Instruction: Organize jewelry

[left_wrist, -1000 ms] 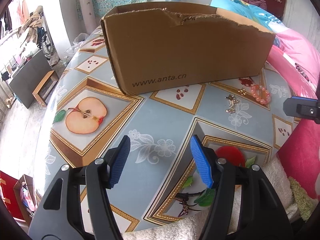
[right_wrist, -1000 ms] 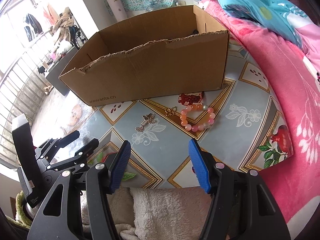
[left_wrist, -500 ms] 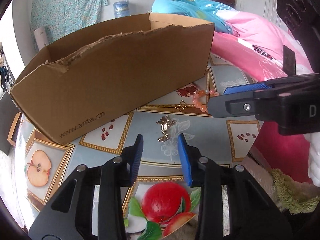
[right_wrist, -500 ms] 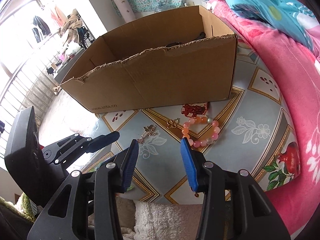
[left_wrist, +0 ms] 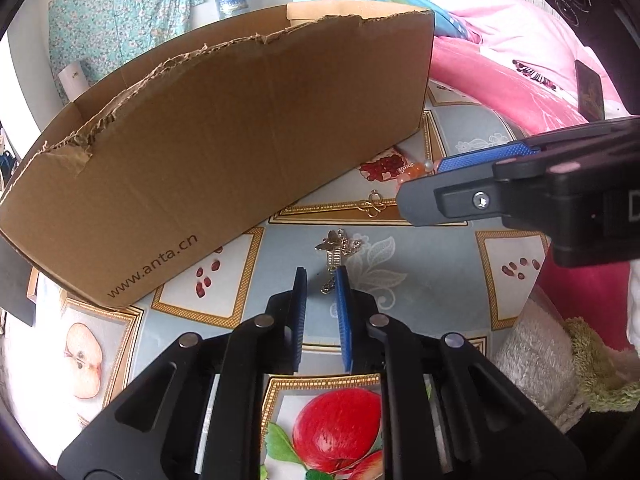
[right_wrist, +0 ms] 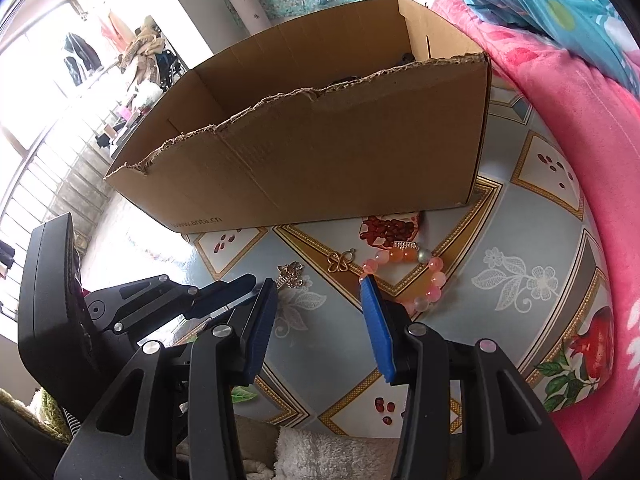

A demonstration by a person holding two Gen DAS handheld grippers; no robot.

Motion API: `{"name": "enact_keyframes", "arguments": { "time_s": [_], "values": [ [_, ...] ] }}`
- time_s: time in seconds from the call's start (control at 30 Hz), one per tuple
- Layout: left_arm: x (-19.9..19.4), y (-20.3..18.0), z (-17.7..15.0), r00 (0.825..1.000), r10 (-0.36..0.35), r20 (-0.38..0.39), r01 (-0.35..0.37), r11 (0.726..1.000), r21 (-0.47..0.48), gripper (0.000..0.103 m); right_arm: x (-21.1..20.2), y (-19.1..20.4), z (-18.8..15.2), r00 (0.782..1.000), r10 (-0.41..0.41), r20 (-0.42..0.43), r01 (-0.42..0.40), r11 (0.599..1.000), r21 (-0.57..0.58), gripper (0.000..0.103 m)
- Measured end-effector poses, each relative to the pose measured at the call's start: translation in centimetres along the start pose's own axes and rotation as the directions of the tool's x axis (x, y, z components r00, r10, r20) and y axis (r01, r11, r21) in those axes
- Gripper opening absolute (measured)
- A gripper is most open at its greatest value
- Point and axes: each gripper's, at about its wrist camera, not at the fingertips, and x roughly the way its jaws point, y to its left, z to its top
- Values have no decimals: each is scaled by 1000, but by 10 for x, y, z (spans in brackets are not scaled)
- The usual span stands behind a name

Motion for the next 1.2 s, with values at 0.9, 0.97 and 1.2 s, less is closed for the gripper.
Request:
{"name": "enact_keyframes", "arguments": {
  "time_s": [0.9, 0.97, 1.2],
  "values": [
    [-24, 44, -18, 999, 18, 31, -14, 991, -134, 0, 8, 21, 2, 1000, 1, -10, -1, 1000, -26, 43],
    [-26, 47, -20, 1000, 9, 29, -4, 989, -148, 1, 8, 23, 2, 1000, 3, -9, -3, 1000, -29, 43],
    [-37, 47, -23, 997, -17, 81, 27, 991, -134, 27, 5, 32, -2, 1000, 12, -2, -12, 999, -39, 43]
  ]
}}
